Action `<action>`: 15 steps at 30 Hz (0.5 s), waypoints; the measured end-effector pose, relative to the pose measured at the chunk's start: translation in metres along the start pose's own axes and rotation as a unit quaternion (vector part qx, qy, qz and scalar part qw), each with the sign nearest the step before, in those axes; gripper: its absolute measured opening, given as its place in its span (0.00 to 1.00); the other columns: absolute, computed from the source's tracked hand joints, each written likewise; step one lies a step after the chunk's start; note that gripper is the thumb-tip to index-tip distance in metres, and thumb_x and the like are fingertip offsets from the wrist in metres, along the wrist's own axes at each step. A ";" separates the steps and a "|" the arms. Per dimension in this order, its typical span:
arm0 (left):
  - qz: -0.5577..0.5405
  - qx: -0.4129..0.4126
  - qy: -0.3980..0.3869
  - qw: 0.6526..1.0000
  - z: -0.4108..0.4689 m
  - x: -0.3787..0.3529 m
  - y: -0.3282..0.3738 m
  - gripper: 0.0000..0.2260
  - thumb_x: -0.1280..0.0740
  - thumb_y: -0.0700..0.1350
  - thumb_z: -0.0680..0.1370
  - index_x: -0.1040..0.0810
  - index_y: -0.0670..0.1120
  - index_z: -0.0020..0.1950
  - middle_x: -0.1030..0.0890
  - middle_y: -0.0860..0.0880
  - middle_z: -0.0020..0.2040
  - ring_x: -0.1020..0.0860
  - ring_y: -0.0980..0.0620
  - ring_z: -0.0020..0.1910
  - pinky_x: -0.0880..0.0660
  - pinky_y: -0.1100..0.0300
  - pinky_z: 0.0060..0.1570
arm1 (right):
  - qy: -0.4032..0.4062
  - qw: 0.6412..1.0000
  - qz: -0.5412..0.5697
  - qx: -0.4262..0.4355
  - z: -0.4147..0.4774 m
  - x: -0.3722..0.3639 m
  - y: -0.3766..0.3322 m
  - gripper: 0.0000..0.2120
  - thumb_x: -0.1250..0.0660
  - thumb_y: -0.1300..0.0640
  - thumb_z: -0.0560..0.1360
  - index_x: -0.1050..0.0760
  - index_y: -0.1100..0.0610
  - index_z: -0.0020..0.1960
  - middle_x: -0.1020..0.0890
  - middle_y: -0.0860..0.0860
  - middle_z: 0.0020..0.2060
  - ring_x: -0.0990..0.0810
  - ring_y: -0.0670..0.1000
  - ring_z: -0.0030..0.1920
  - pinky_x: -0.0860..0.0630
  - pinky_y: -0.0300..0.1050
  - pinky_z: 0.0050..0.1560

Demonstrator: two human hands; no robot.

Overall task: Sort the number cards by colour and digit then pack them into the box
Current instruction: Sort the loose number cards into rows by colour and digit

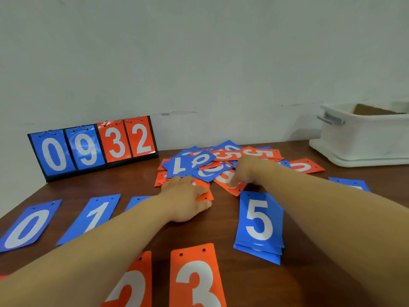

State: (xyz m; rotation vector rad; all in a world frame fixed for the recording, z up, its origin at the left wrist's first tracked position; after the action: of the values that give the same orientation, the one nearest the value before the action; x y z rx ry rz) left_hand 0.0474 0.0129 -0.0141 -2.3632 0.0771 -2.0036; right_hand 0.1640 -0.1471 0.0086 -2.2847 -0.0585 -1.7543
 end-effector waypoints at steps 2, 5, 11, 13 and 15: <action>-0.001 -0.002 0.005 1.000 -0.001 0.000 0.000 0.26 0.46 0.69 0.80 0.38 0.65 0.77 0.43 0.47 0.81 0.45 0.41 0.78 0.41 0.38 0.73 | -0.005 1.000 0.005 -0.006 0.006 0.000 -0.003 0.37 0.23 0.42 0.70 0.31 0.58 0.71 0.25 0.55 0.66 0.24 0.58 0.63 0.26 0.55 0.66; -0.005 0.006 0.012 1.000 -0.003 -0.001 0.000 0.26 0.47 0.70 0.79 0.39 0.66 0.77 0.42 0.48 0.81 0.45 0.41 0.78 0.42 0.39 0.74 | 0.020 1.000 0.017 0.004 0.014 0.000 -0.010 0.36 0.24 0.42 0.70 0.29 0.57 0.70 0.23 0.55 0.65 0.23 0.57 0.62 0.25 0.54 0.64; -0.002 0.022 -0.002 1.000 -0.010 0.003 0.001 0.26 0.47 0.70 0.79 0.40 0.67 0.77 0.44 0.45 0.81 0.46 0.39 0.78 0.43 0.39 0.73 | 0.082 0.963 0.257 0.006 -0.007 0.023 0.000 0.06 0.35 0.59 0.79 0.24 0.60 0.53 0.20 0.55 0.47 0.21 0.53 0.46 0.24 0.38 0.39; -0.024 0.028 0.021 0.999 -0.013 0.007 0.000 0.28 0.45 0.70 0.79 0.43 0.66 0.78 0.43 0.45 0.80 0.45 0.40 0.78 0.42 0.39 0.74 | 0.066 0.935 0.348 -0.003 -0.019 0.023 0.010 0.06 0.32 0.66 0.75 0.26 0.60 0.50 0.21 0.56 0.44 0.21 0.53 0.40 0.23 0.39 0.36; -0.088 0.037 0.085 0.992 -0.019 0.020 -0.001 0.30 0.41 0.67 0.79 0.45 0.65 0.79 0.39 0.46 0.78 0.40 0.41 0.76 0.38 0.42 0.73 | 0.048 0.910 0.411 -0.029 -0.032 0.018 0.019 0.07 0.31 0.67 0.73 0.26 0.60 0.48 0.18 0.60 0.43 0.19 0.55 0.41 0.23 0.45 0.42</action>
State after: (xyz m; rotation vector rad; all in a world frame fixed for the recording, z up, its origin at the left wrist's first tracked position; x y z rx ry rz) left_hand 0.0317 0.0125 0.0087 -2.2215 -0.2034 -2.2403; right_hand 0.1420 -0.1751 0.0300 -1.8125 0.8535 -1.3878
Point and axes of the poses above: each hand's wrist, its own z-axis towards the middle knuckle, its own x-axis out of the back of the hand, y = z × x, the point moved 8 cm from there along z, towards the middle knuckle
